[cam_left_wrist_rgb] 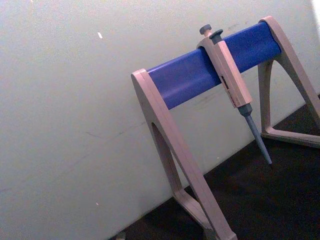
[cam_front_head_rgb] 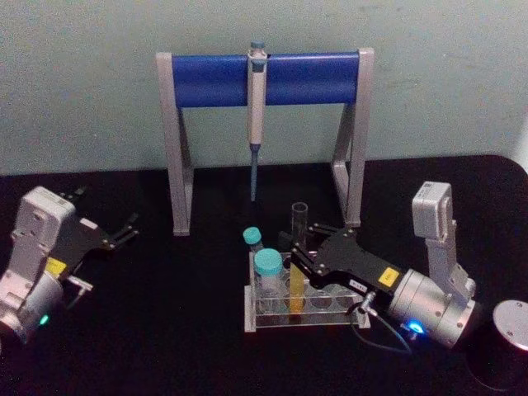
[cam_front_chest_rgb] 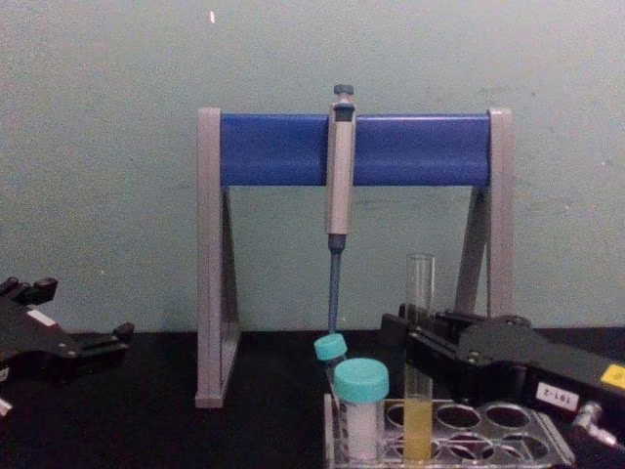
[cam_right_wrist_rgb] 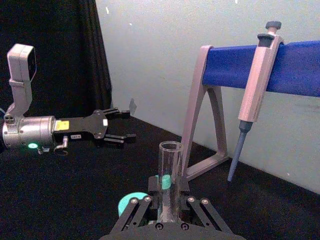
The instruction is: Pick up the test tube from the test tube rack, shake it, then place it back into the test tube rack.
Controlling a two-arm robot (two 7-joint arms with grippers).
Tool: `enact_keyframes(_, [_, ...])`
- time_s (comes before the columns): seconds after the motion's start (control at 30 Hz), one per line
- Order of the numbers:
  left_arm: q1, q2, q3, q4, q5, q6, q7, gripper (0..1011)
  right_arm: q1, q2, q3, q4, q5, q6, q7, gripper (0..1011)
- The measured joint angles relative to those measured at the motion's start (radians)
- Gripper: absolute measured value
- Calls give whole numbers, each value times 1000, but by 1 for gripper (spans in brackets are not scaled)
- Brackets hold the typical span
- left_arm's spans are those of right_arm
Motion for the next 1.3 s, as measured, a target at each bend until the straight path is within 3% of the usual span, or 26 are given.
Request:
enact_keyframes(1.0, [0,0,0,0,0,0,0,1001,-2,-5,2,11,-5,5,-6,238])
enact_keyframes(1.1, [0,0,0,0,0,0,0,1001,-2,-5,1,11,-6,6,-6,277])
enact_keyframes(1.3, [0,0,0,0,0,0,0,1001,-2,-5,1,11,-6,6,-6,475])
